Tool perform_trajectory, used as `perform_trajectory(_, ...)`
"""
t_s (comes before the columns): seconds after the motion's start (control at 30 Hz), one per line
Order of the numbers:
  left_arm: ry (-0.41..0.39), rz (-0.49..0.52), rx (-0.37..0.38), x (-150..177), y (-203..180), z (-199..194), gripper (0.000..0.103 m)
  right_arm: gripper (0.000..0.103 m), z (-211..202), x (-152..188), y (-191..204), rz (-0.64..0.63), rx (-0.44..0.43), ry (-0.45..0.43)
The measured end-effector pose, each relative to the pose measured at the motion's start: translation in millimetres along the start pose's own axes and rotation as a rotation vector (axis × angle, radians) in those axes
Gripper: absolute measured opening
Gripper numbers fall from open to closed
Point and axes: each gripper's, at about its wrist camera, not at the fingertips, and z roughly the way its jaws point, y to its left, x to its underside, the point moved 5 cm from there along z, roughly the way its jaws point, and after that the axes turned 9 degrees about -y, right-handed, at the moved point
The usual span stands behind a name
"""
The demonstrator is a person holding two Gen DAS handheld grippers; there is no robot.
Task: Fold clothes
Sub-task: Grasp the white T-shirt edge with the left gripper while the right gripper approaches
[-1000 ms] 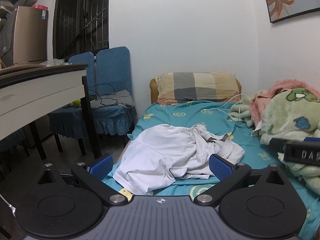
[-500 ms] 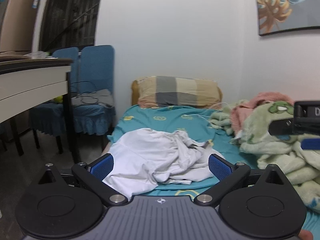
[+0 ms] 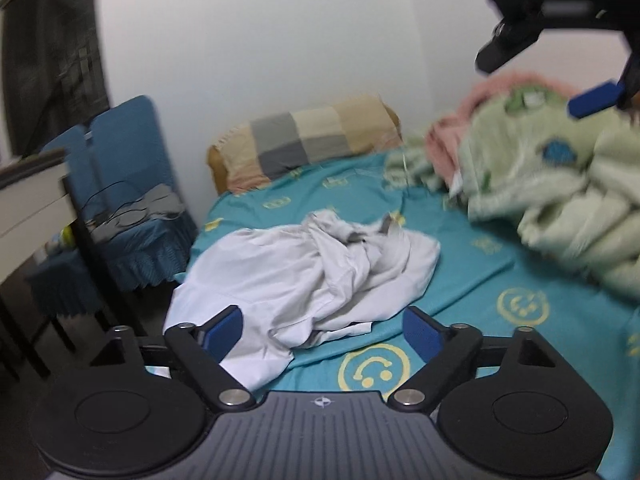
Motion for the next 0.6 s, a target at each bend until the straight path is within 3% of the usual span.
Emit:
perform_trajectory(0.23,0.032,0.140,0.028,-2,-24,124,0.070,0.089,53,40,-49,0.050,-0.030,0.124)
perform_trajectory(0.37,0.052,0.151,0.060,5,-32,184,0.060,0.089,75,44,-57,0.075,-0.059,0.126)
perform_trajectory(0.47,0.071,0.154,0.085,14,-37,214,0.044,0.089,94,51,-57,0.080,-0.075,0.146)
perform_trajectory(0.53,0.076,0.152,0.102,17,-39,227,0.023,0.089,103,56,-57,0.078,-0.090,0.165)
perform_trajectory(0.6,0.057,0.124,0.108,14,-35,227,0.014,0.089,107,60,-55,0.057,-0.093,0.170)
